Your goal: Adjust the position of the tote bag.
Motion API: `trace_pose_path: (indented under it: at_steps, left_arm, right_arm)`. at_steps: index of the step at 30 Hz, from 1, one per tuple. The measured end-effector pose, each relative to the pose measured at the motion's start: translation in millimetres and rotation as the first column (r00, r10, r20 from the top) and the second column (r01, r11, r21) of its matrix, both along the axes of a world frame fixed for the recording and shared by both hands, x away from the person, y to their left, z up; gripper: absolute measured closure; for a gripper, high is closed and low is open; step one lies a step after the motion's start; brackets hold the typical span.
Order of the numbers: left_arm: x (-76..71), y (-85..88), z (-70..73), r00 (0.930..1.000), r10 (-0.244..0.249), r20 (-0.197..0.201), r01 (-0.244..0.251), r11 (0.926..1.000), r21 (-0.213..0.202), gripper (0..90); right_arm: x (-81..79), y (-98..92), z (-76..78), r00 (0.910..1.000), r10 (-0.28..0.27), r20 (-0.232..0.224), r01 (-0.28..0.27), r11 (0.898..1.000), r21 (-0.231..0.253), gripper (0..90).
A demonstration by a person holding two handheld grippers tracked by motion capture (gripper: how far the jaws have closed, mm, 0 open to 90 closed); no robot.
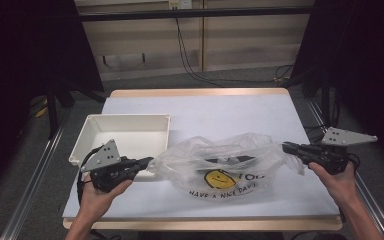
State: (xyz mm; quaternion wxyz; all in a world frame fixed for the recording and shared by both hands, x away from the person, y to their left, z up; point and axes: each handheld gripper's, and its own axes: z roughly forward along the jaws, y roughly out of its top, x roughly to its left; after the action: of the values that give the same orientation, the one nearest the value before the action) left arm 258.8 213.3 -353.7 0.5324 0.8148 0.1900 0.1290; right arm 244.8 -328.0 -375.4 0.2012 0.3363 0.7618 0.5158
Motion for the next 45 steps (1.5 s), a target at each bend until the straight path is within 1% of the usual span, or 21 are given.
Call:
trace_pose_path:
  at_steps: [1,5,9,12,15,17,18,21,24,26,27,28,30,31,34,36,38,40,42,43,45]
  left_arm:
    - [-0.6,-0.1,-0.1,1.0,0.005,-0.004,-0.005,0.9999,-0.014,90.0]
    - [1.3,0.9,1.1,1.0,0.0,0.0,0.0,1.0,-0.006,90.0]
    - [3.6,3.4,0.6,0.9999,0.014,-0.003,-0.014,0.9997,-0.02,90.0]
    - [3.3,4.1,0.0,0.9999,0.015,-0.003,-0.016,0.9997,-0.02,90.0]
    - [3.3,6.4,0.3,0.9999,0.013,0.0,-0.013,0.9996,-0.023,90.0]
    - [3.4,6.2,-1.2,0.9999,0.016,-0.006,-0.016,0.9995,-0.028,90.0]
    - [3.6,6.3,-1.7,0.9999,0.014,-0.009,-0.014,0.9997,-0.022,90.0]
    - [3.0,7.5,-0.8,0.9999,0.009,-0.013,-0.01,0.9992,-0.039,90.0]
    - [1.7,8.5,3.8,0.9999,0.011,0.005,-0.011,0.9995,-0.031,90.0]
    - [1.6,10.1,6.2,0.9998,0.015,0.01,-0.015,0.9994,-0.031,90.0]
    - [1.2,10.4,6.5,0.9997,0.022,0.007,-0.022,0.999,-0.038,90.0]
    - [1.5,11.9,7.0,0.9998,0.018,0.012,-0.018,0.9994,-0.028,90.0]
    - [0.7,13.6,6.4,0.9995,0.029,0.013,-0.028,0.9991,-0.031,90.0]
    - [1.0,14.2,5.7,0.9997,0.022,0.014,-0.021,0.9995,-0.025,90.0]
    - [1.7,11.5,4.2,0.9997,0.024,0.011,-0.024,0.9996,-0.014,90.0]
    - [3.3,8.6,3.6,0.9994,0.034,0.005,-0.034,0.9994,-0.005,90.0]
    - [5.1,5.4,1.8,0.9991,0.041,0.007,-0.041,0.9992,0.003,90.0]
    - [6.8,-1.0,-3.4,0.9989,0.047,0.002,-0.047,0.9983,0.036,90.0]
    - [8.8,-6.6,-12.2,0.9988,0.047,-0.013,-0.046,0.9963,0.073,90.0]
    - [10.3,-7.9,-17.5,0.9987,0.044,-0.027,-0.042,0.996,0.079,90.0]
    - [13.0,-7.8,-27.2,0.9972,0.05,-0.055,-0.046,0.996,0.077,90.0]
  right_arm:
    - [1.0,0.9,0.5,1.0,0.001,0.0,-0.001,1.0,0.002,85.2]
    - [2.1,0.8,1.2,0.9999,0.014,0.001,-0.014,1.0,0.021,80.7]
    - [-1.5,-1.4,0.6,0.9999,0.012,-0.003,-0.012,1.0,0.021,70.2]
    - [-5.4,-4.0,-3.2,0.9999,-0.003,-0.011,0.003,1.0,0.011,64.0]
    - [-8.0,-10.1,-6.8,0.9994,-0.022,-0.026,0.022,1.0,0.002,60.5]
    - [-9.0,-12.7,-7.5,0.999,-0.031,-0.034,0.031,1.0,0.004,60.7]
    - [-9.0,-13.6,-7.1,0.9991,-0.027,-0.032,0.028,1.0,0.008,60.7]
    - [-8.8,-13.3,-1.3,0.9997,-0.019,-0.017,0.019,0.999,0.044,58.3]
    - [-6.5,-8.1,6.7,0.9998,-0.016,0.011,0.016,0.999,0.035,58.5]
    - [-3.6,-4.3,11.0,0.9999,-0.006,0.01,0.006,1.0,0.029,63.6]
    - [-2.1,-2.3,12.0,1.0,-0.008,0.005,0.008,1.0,0.012,67.7]
    - [0.0,-0.7,12.0,1.0,-0.004,-0.003,0.004,1.0,-0.008,72.4]
    - [4.0,0.9,11.3,0.9994,-0.024,-0.027,0.023,0.999,-0.032,84.0]
    - [6.0,0.3,11.3,0.9989,-0.028,-0.037,0.027,0.999,-0.029,86.2]
    - [12.8,-4.4,17.0,0.9987,-0.039,-0.032,0.039,0.999,0.002,89.7]
    - [17.5,-2.9,23.1,0.9986,-0.051,-0.017,0.05,0.998,-0.029,89.7]
    - [24.1,-3.5,28.2,0.9979,-0.063,-0.013,0.062,0.998,-0.031,89.6]
    - [32.6,-4.3,28.0,0.997,-0.068,-0.038,0.066,0.997,-0.046,89.7]
    - [40.7,-3.1,21.0,0.9937,-0.084,-0.074,0.076,0.993,-0.094,89.8]
    - [43.8,-2.5,15.8,0.992,-0.085,-0.093,0.075,0.991,-0.11,90.0]
    - [47.2,-3.3,5.3,0.9893,-0.086,-0.118,0.072,0.99,-0.117,90.0]
